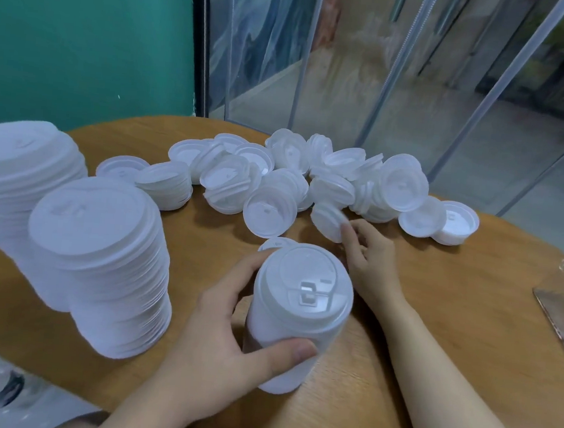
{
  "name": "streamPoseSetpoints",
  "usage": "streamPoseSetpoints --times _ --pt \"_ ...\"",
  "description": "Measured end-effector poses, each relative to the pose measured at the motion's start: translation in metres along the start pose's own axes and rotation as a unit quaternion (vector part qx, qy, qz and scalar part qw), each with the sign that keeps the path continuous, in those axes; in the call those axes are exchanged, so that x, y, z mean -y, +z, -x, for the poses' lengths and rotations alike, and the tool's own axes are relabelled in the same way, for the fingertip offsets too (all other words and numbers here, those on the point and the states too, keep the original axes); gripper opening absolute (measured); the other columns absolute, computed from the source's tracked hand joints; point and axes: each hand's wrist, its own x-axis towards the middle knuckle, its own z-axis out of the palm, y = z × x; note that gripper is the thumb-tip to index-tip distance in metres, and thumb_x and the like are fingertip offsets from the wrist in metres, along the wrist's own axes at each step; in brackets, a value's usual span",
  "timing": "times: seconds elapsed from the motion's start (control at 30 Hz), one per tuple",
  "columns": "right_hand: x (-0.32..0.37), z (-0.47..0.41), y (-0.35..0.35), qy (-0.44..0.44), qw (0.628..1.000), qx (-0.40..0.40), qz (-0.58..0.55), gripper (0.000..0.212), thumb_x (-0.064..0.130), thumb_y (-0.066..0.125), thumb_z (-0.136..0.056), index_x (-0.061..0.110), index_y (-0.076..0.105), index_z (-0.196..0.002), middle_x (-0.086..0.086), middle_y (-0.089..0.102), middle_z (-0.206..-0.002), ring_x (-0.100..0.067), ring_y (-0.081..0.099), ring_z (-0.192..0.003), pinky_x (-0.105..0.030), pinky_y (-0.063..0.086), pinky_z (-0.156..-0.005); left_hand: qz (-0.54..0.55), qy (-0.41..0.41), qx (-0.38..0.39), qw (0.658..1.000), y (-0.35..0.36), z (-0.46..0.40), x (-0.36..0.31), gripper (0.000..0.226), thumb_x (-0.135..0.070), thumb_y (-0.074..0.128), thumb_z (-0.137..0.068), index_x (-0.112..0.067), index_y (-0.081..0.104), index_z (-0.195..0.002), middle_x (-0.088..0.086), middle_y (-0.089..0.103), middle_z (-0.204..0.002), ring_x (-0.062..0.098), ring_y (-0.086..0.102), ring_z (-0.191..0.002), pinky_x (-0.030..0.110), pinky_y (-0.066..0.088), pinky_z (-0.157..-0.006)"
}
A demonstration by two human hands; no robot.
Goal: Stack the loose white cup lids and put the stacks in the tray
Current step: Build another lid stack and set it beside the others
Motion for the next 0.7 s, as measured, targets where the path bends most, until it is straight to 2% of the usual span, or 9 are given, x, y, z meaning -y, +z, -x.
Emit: streamPoseSetpoints --times 0.13,0.23,0.3,0.37,0.43,0.5,0.57,0.63,0.7 --pt "0.001 -0.003 -0.005 0.055 0.995 -0.064 -0.050 0.027 0.025 0.046 -0.110 0.015 0.062 -0.091 0.004 0.063 -0.082 -0.001 0.054 -0.073 -0.023 0.041 -0.068 -0.022 0.000 -0.012 1.000 0.003 0.003 -0.002 0.067 -0.050 0.080 -0.071 -0.052 0.055 -0.133 -0.020 0.065 -0.134 0.005 0.060 -0.127 0.010 0.043 -0.099" --pt "-0.001 -0.006 -0.006 0.088 0.990 -0.092 -0.061 0.020 0.023 0.045 -0.109 0.019 0.064 -0.106 0.013 0.065 -0.096 0.005 0.058 -0.089 -0.015 0.043 -0.078 -0.023 0.000 -0.020 1.000 0.007 0.004 -0.004 0.065 -0.049 0.078 -0.074 -0.045 0.055 -0.135 -0.021 0.064 -0.133 0.004 0.060 -0.126 0.008 0.043 -0.097" --pt "-0.003 -0.005 -0.006 0.094 0.989 -0.091 -0.065 0.023 0.028 0.044 -0.109 0.024 0.066 -0.112 0.014 0.068 -0.101 -0.001 0.061 -0.094 -0.021 0.047 -0.084 -0.030 0.003 -0.024 0.999 0.011 0.005 -0.005 0.067 -0.049 0.077 -0.075 -0.040 0.054 -0.136 -0.020 0.064 -0.133 0.005 0.060 -0.126 0.008 0.043 -0.097" --pt "-0.002 -0.005 -0.007 0.115 0.988 -0.061 -0.086 0.025 0.040 0.048 -0.107 0.026 0.069 -0.111 0.006 0.071 -0.101 -0.015 0.065 -0.085 -0.031 0.055 -0.072 -0.060 0.002 -0.024 0.998 0.013 0.007 -0.006 0.069 -0.053 0.080 -0.072 -0.046 0.052 -0.135 -0.023 0.063 -0.133 0.004 0.059 -0.127 0.008 0.042 -0.098" --pt "-0.002 -0.005 -0.007 0.136 0.987 -0.012 -0.088 0.026 0.046 0.065 -0.097 0.026 0.068 -0.112 0.003 0.071 -0.106 -0.017 0.068 -0.086 -0.027 0.055 -0.064 -0.078 -0.015 -0.024 0.997 0.014 0.009 -0.007 0.074 -0.059 0.082 -0.067 -0.056 0.049 -0.133 -0.026 0.061 -0.134 0.001 0.057 -0.128 0.008 0.040 -0.098" --pt "-0.005 -0.004 -0.004 0.121 0.992 0.028 -0.015 0.047 0.051 0.082 -0.079 0.030 0.066 -0.118 0.010 0.070 -0.112 -0.010 0.066 -0.101 -0.029 0.055 -0.083 -0.083 -0.025 -0.025 0.996 0.014 0.011 -0.007 0.075 -0.061 0.083 -0.066 -0.059 0.048 -0.133 -0.028 0.060 -0.135 0.001 0.056 -0.129 0.010 0.040 -0.099" --pt "-0.008 -0.006 -0.001 0.112 0.989 0.056 0.074 0.066 0.062 0.084 -0.062 0.038 0.062 -0.120 0.015 0.067 -0.114 -0.011 0.062 -0.108 -0.039 0.053 -0.094 -0.086 -0.029 -0.024 0.996 0.013 0.013 -0.005 0.076 -0.061 0.083 -0.067 -0.057 0.048 -0.134 -0.027 0.060 -0.135 0.001 0.055 -0.130 0.017 0.043 -0.101" --pt "-0.012 -0.009 0.002 0.099 0.983 0.080 0.130 0.072 0.071 0.081 -0.058 0.040 0.061 -0.119 0.016 0.064 -0.112 -0.012 0.060 -0.108 -0.045 0.051 -0.097 -0.083 -0.033 -0.022 0.996 0.012 0.014 -0.003 0.075 -0.059 0.084 -0.068 -0.055 0.049 -0.134 -0.026 0.060 -0.136 0.003 0.056 -0.130 0.026 0.043 -0.103" --pt "-0.010 -0.009 0.001 0.094 0.986 0.071 0.114 0.069 0.071 0.084 -0.060 0.037 0.064 -0.117 0.012 0.065 -0.111 -0.010 0.061 -0.104 -0.044 0.053 -0.095 -0.079 -0.037 -0.020 0.996 0.011 0.014 -0.003 0.074 -0.059 0.084 -0.069 -0.054 0.050 -0.134 -0.026 0.060 -0.135 0.003 0.056 -0.130 0.026 0.043 -0.102"
